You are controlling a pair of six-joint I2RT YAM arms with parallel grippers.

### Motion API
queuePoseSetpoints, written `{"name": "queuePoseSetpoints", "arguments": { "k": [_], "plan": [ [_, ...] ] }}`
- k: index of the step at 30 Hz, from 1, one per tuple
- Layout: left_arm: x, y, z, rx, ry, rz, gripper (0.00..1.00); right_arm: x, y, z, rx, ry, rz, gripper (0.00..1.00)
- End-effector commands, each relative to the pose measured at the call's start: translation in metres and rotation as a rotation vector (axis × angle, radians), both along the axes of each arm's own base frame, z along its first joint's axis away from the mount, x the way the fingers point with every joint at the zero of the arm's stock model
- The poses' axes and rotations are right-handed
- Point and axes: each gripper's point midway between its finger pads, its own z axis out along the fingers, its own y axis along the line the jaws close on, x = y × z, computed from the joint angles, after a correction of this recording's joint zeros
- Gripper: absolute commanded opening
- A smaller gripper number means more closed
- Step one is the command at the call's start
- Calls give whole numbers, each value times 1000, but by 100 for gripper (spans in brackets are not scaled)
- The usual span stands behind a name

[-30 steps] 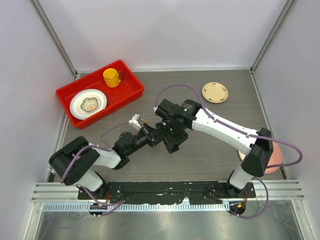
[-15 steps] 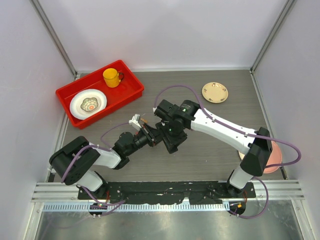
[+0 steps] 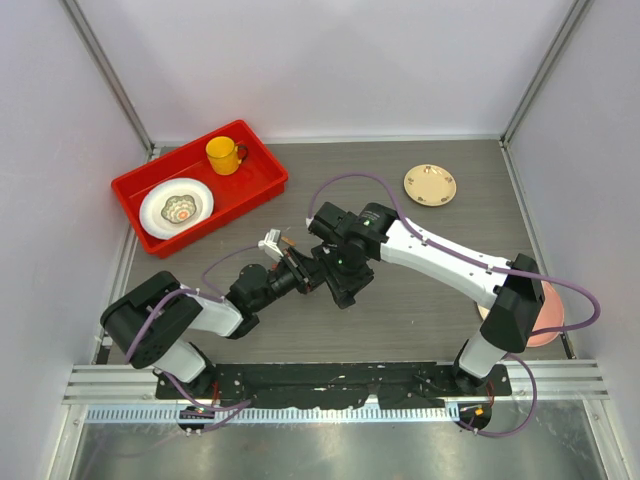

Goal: Load the batteries into the remote control
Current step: Load the battery cover into the remote control.

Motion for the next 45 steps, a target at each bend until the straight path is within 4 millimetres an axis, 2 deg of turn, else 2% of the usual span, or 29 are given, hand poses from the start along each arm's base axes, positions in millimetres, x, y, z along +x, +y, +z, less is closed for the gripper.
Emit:
{"name": "queuePoseSetpoints", "arguments": {
  "k": [1,25,45],
  "plan": [
    [-12,1,59,-178,-156,-36,0,1,3,1,11,-12,17,1],
    [-32,-10,78,-207,-223,-95,0,10,1,0,8,-7,6,1],
    [-41,-20,83,-200,-235,-130,0,32,-1,8,26,-53,-36,1]
  ]
}}
